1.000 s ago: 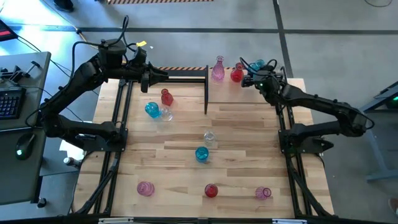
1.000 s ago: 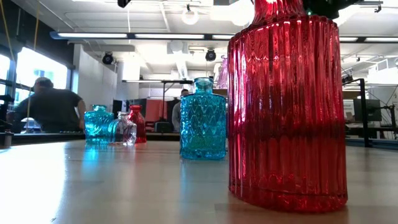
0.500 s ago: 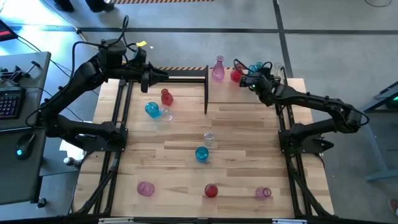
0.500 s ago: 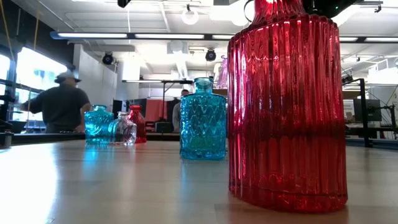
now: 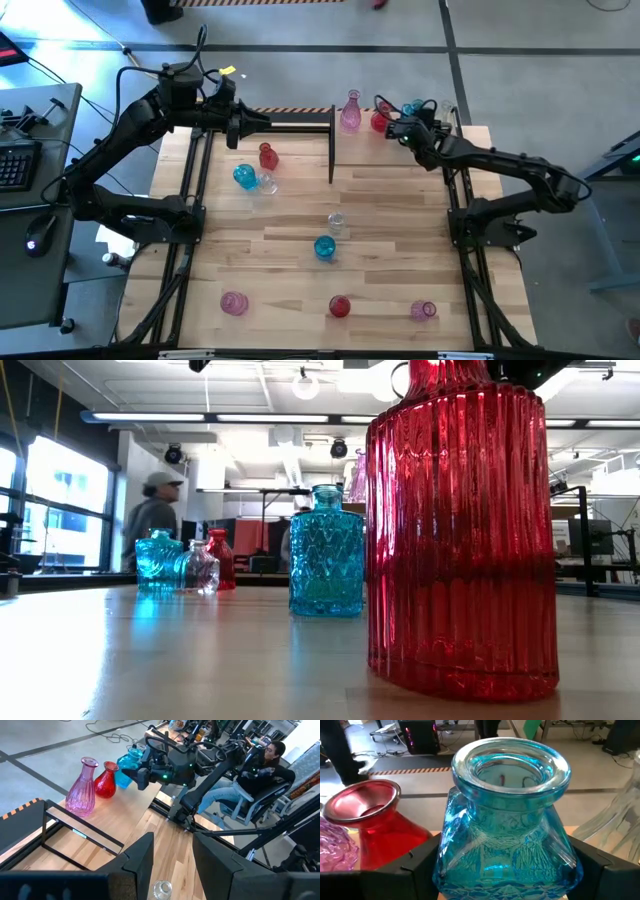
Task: Sort vases onto shelf
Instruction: Put the bottom left blue vase on the shelf
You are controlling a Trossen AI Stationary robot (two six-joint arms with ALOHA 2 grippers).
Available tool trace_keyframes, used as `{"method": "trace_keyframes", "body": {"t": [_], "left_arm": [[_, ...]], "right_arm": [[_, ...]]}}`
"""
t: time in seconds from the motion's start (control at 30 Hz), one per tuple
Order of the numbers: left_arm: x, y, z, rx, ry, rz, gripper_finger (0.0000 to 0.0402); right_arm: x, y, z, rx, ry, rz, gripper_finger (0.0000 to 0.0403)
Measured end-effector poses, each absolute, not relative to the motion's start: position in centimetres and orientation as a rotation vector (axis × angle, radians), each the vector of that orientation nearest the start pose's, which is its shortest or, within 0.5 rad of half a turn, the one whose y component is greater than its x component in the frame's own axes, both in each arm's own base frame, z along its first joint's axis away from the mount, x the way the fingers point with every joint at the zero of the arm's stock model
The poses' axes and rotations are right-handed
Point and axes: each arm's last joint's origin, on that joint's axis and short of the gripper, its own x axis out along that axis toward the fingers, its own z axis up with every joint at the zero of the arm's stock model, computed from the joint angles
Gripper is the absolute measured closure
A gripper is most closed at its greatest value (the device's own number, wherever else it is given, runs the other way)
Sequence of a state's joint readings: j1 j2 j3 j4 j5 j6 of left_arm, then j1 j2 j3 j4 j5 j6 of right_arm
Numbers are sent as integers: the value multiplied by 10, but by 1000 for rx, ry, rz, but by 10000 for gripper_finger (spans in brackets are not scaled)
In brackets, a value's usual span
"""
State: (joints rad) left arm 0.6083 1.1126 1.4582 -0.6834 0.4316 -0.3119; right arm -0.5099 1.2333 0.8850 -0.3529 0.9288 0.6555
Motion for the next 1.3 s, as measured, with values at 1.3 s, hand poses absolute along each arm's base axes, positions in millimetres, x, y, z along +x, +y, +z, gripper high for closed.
{"method": "trace_keyframes", "body": {"t": [1.3], "left_arm": [[173, 106, 449, -477, 265, 220, 275]], "right_arm": [[209, -159, 263, 367, 260, -1567, 92]]}}
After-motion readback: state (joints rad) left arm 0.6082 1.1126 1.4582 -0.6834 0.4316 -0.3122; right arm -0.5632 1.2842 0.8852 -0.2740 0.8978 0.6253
